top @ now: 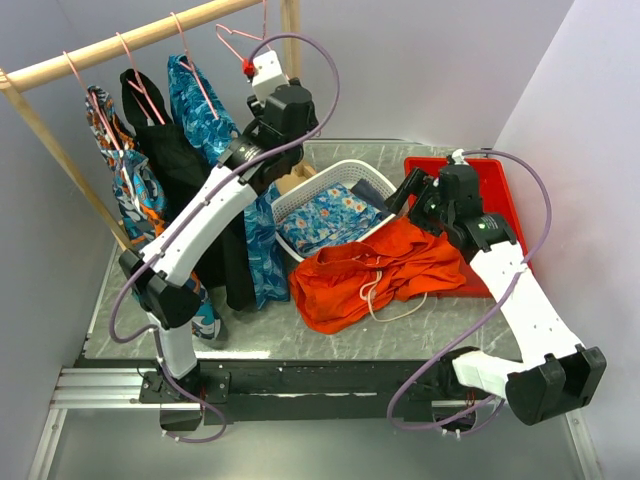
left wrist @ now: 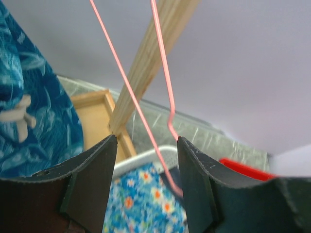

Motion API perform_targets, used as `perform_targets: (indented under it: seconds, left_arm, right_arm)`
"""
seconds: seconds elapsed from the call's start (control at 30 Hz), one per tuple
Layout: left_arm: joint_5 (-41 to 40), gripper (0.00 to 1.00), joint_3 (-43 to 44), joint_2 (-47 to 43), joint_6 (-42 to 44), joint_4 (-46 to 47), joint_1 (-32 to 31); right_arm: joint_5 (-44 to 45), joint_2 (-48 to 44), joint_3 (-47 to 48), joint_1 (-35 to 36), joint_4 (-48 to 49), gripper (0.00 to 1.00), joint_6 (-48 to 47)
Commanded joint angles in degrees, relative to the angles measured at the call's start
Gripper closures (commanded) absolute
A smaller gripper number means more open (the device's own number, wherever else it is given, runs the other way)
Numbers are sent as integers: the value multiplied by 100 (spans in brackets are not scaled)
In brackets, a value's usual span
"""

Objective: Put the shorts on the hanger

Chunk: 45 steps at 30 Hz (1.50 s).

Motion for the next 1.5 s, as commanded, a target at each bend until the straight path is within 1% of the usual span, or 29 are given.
perform_targets:
  seconds: [0.0, 0.1, 0.33, 0.4, 0.53, 0.63, 0.67, 0.73, 0.77, 0.83, 0.87, 1.17, 1.47]
  left_arm:
    - [17, 43, 212, 98, 347, 1032, 171]
    - [78, 43, 71, 169, 523, 1394, 188]
    - [175, 44, 431, 669, 524, 1632, 329]
    - [219, 46, 466, 775, 497, 1728, 355]
    - [315, 50, 239, 749, 462, 2088, 408]
    - [333, 58, 212, 766, 462, 2203, 417]
    - [342, 65, 194, 749, 471, 2238, 426]
    - [334, 73, 106, 714, 514, 2405, 426]
    - [342, 82, 63, 644, 523, 2467, 426]
    - [325, 88, 27, 617, 541, 2564, 426]
    - [325, 94, 36, 582, 541, 2573, 426]
    - [290, 99, -271, 231, 603, 2783, 408]
    - [360, 98, -641, -139, 558, 2854, 364]
  right_arm:
    - [2, -243, 1, 49, 205, 6, -190]
    - [-7, -269, -25, 58, 205, 6, -225]
    - [-77, -226, -78, 66, 214, 6, -277]
    - [-60, -225, -34, 75, 170, 6, -295]
    - [-78, -287, -42, 84, 152, 6, -348]
    - [-42, -313, -60, 84, 126, 6, -401]
    - [-34, -322, -60, 93, 126, 6, -401]
    - [-51, -340, -86, 75, 152, 6, -410]
    - [-60, -340, -104, 75, 161, 6, -410]
    - [-86, -322, -95, 84, 170, 6, -401]
    - [-95, -322, -78, 84, 178, 6, -401]
    - [-113, -287, -86, 93, 214, 6, -410]
    - [-60, -226, -25, 93, 179, 6, -427]
